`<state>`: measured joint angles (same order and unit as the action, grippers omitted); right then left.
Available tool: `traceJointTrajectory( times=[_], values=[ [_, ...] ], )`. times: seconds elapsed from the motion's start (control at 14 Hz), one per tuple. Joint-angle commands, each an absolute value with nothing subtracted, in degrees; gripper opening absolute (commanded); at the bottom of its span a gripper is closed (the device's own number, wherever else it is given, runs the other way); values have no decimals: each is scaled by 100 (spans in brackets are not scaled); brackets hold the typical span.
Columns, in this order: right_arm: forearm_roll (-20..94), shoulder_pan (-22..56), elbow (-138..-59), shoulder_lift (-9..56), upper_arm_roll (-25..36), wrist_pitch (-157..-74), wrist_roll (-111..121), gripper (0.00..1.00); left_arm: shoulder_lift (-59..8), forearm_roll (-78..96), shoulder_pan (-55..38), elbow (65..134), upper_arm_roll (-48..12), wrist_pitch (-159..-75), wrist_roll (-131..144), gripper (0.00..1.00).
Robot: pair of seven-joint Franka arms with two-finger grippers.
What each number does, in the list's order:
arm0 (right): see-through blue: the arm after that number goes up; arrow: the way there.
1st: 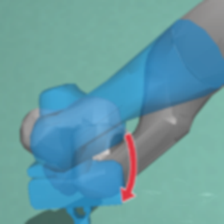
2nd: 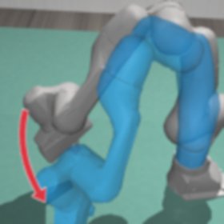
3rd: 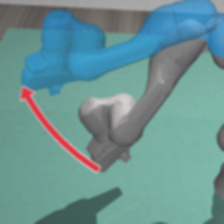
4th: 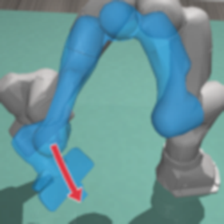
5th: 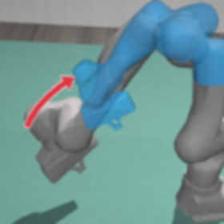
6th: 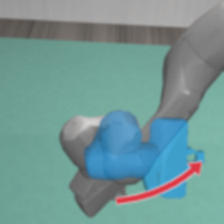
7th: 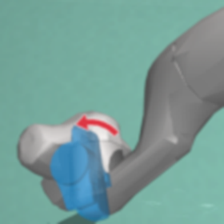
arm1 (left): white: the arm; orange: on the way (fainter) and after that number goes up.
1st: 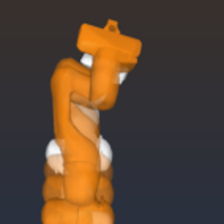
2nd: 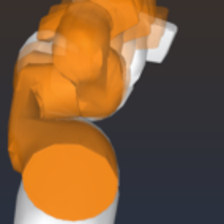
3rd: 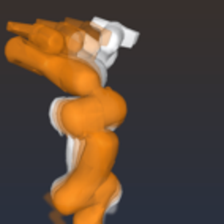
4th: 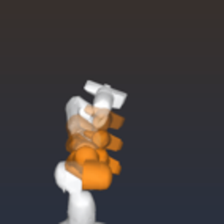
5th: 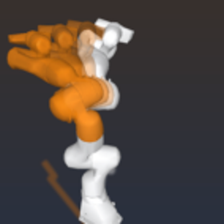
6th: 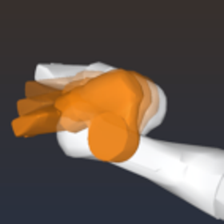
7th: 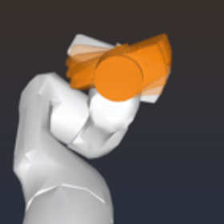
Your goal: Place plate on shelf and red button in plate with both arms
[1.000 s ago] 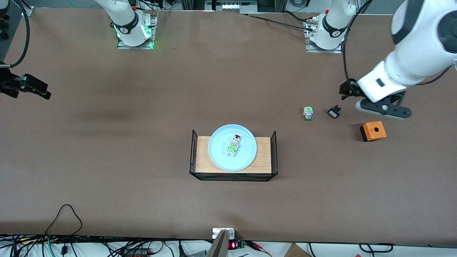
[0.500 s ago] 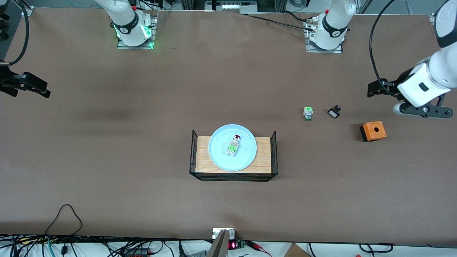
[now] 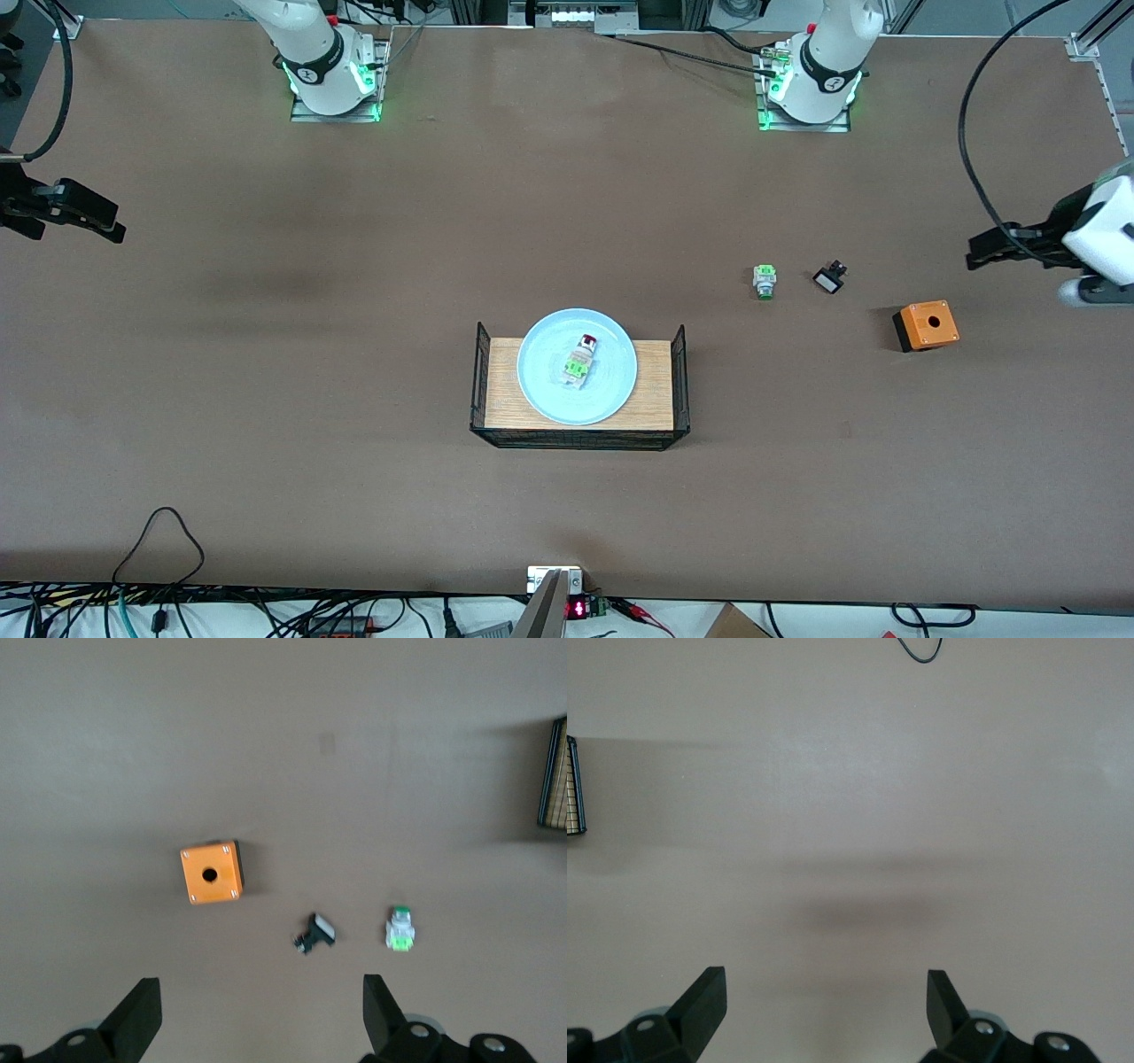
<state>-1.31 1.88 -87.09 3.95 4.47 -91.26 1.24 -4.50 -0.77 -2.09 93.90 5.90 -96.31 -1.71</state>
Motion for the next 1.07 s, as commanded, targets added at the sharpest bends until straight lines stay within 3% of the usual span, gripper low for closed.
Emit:
traceJointTrajectory(
  times=[0.0, 0.43, 1.0],
  values=[
    [-35, 176, -8771, 290, 448, -9070, 220, 100, 386, -97, 0, 10415, 150, -10187, -220, 100],
    [-35, 176, -8780, 290, 448, -9070, 176, 100, 18, -61, -26, 9863, 106, -9827, -193, 100],
    [-26, 176, -8771, 281, 448, -9062, 176, 100, -44, -53, -35, 9791, 97, -9765, -193, 100]
  ],
)
